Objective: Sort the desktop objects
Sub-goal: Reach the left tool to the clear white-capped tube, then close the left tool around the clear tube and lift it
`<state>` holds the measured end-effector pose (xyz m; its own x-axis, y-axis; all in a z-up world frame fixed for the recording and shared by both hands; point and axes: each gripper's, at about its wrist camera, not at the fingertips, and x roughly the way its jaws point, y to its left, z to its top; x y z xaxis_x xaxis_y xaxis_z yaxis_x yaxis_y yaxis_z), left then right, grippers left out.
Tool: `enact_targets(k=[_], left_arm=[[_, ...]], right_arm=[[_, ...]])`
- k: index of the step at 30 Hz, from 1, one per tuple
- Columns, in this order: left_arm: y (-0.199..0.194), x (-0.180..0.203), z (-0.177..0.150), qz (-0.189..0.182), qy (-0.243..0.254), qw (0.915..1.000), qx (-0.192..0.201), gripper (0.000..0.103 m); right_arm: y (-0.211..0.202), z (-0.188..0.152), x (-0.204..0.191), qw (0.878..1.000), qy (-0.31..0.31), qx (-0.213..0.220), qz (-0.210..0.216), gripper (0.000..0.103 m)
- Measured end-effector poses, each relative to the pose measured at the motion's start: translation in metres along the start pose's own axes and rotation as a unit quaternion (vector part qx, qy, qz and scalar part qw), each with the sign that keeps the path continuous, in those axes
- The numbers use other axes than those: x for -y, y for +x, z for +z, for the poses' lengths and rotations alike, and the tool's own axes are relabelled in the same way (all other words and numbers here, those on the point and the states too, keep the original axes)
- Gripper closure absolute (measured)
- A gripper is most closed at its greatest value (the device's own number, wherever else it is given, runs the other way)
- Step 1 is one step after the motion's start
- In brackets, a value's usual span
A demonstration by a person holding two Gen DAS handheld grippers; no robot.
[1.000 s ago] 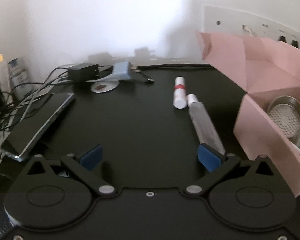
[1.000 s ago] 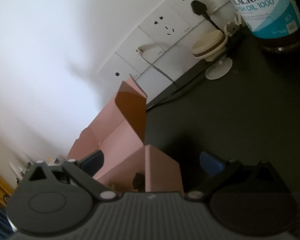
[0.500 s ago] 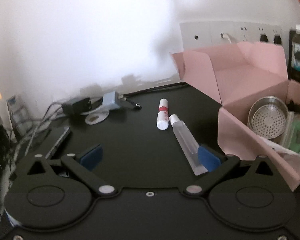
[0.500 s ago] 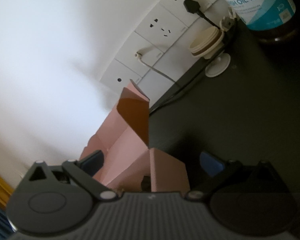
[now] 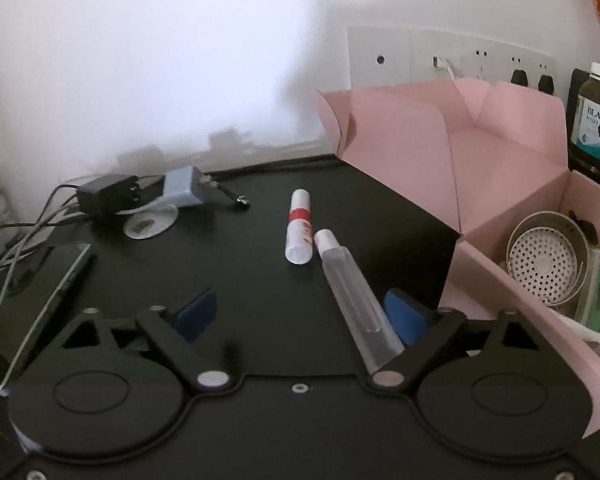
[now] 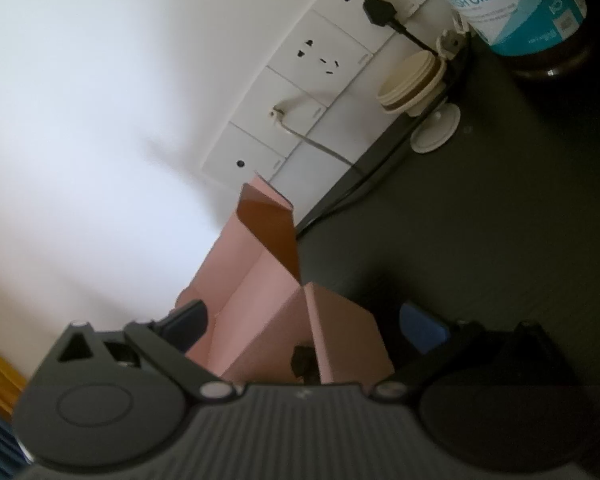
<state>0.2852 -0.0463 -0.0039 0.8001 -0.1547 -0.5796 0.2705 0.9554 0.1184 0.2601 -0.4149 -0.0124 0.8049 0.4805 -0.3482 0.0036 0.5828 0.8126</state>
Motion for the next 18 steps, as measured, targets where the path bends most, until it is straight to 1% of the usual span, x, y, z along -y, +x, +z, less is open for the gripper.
enact_targets(k=[1, 7, 10, 11, 13, 15, 18], left_arm=[[0.003, 0.001, 0.0, 0.001, 0.004, 1.0, -0.004, 0.014], [0.007, -0.005, -0.001, -0.01, -0.007, 0.9999, -0.006, 0.02], [0.009, -0.004, 0.0, -0.011, -0.014, 0.9998, -0.009, 0.02], [0.01, -0.005, 0.0, -0.01, -0.024, 0.9996, -0.013, 0.018], [0.014, -0.008, 0.001, 0.003, -0.048, 0.9985, -0.026, 0.0], [0.017, -0.011, 0.001, -0.003, -0.06, 0.9977, -0.032, 0.0], [0.016, -0.01, 0.001, -0.01, -0.052, 0.9981, -0.031, 0.0]], right_arm=[[0.0, 0.002, 0.002, 1.0, 0.0, -0.003, 0.001, 0.001], [0.0, 0.001, 0.002, 1.0, 0.008, -0.006, 0.002, 0.001], [0.001, -0.001, 0.001, 1.0, 0.004, -0.007, 0.001, 0.001], [0.001, -0.001, 0.0, 1.0, 0.003, -0.007, 0.0, 0.001], [0.0, -0.002, 0.0, 1.0, 0.003, -0.006, -0.003, 0.001], [-0.001, -0.002, 0.0, 1.0, 0.003, -0.004, -0.006, 0.001], [-0.001, -0.001, 0.001, 1.0, 0.006, -0.002, -0.01, 0.001]])
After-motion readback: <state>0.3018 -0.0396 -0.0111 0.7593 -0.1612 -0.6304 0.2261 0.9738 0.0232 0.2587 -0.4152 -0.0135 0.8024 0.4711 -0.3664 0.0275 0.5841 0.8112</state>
